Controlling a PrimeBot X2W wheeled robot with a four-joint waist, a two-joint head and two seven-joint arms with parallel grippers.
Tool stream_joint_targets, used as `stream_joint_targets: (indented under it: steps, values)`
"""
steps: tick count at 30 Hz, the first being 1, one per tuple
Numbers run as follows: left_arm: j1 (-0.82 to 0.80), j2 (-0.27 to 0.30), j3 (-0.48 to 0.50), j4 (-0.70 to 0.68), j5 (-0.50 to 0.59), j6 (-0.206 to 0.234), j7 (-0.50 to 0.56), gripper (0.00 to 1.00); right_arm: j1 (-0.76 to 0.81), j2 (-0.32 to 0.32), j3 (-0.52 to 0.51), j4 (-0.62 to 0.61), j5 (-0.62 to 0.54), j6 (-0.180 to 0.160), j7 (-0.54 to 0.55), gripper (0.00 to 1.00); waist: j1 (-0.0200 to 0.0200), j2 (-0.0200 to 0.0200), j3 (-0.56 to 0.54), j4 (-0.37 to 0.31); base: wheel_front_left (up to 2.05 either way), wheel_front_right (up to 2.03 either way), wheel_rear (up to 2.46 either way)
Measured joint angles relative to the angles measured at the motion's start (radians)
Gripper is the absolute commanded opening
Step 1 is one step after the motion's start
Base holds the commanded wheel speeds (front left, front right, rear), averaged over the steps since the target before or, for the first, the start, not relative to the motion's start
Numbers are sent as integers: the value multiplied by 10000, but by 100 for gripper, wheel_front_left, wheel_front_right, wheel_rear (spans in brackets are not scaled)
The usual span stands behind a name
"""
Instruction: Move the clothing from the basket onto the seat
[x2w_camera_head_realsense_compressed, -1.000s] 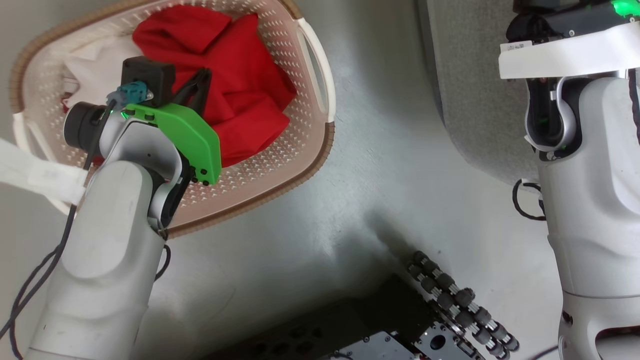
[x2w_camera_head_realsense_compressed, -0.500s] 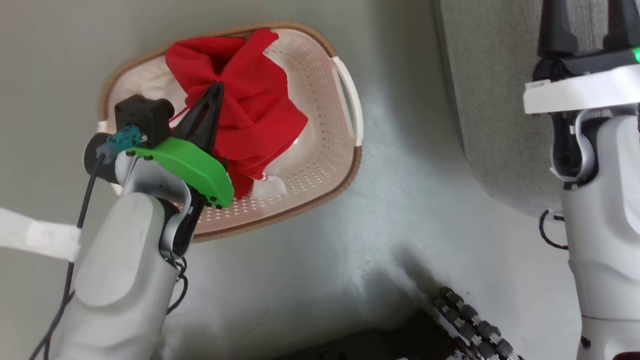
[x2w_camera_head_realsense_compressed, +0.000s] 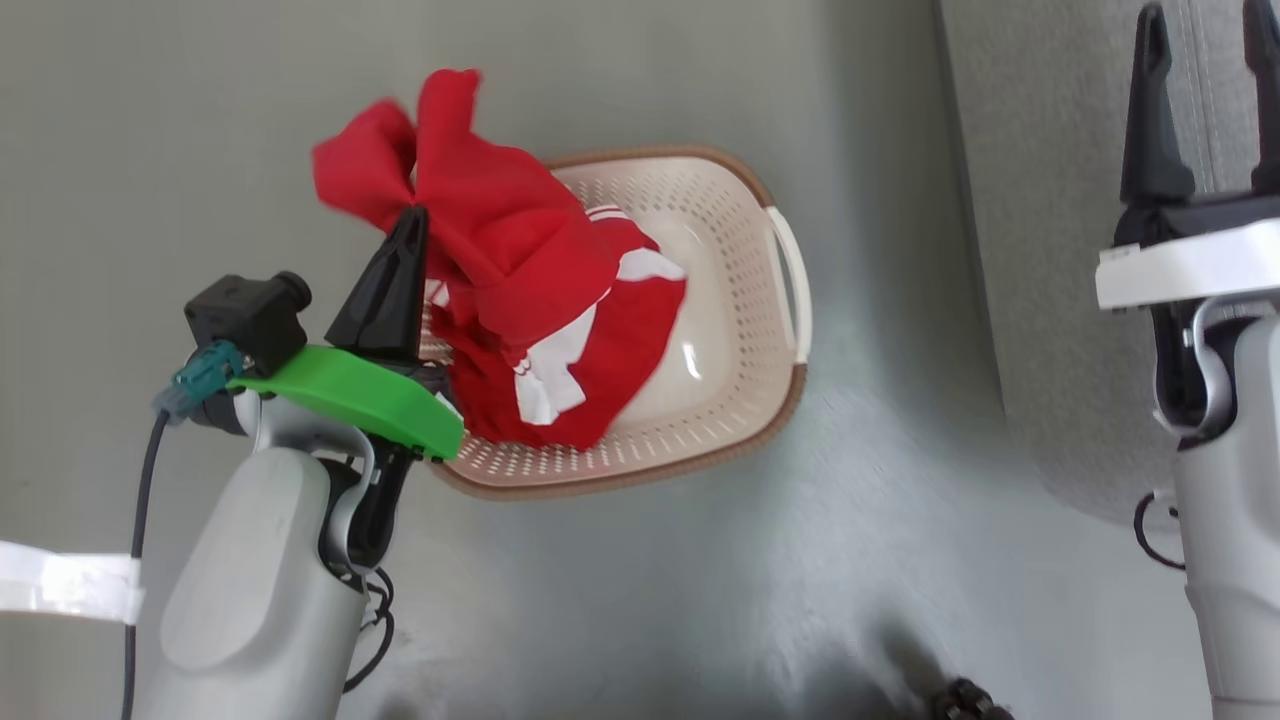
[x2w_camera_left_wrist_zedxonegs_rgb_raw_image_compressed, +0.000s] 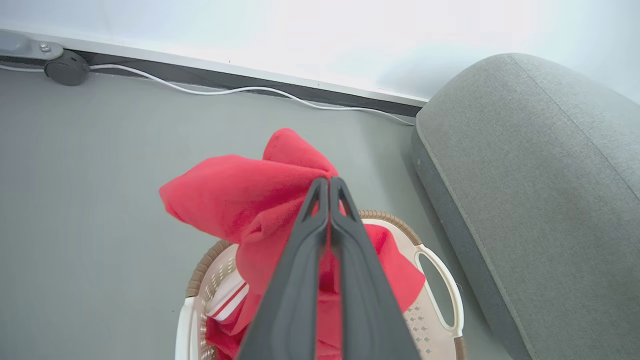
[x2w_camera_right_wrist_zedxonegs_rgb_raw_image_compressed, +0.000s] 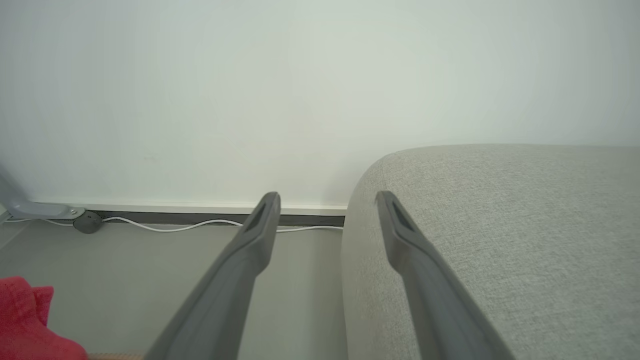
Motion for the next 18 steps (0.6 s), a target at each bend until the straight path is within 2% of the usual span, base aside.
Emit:
stream_joint_targets:
  steps: [9, 18]
  values:
    - [320, -52, -341, -155, -8, 0, -359, 0, 835, -44, 347, 153, -132, 174, 0, 100, 0, 0, -1285, 842, 0, 0, 0]
    - [1084, 102, 0, -184, -94, 2, -491, 0, 1724, 259, 951, 420, -132, 280, 0, 100, 0, 0, -2804, 1485, 0, 0, 0]
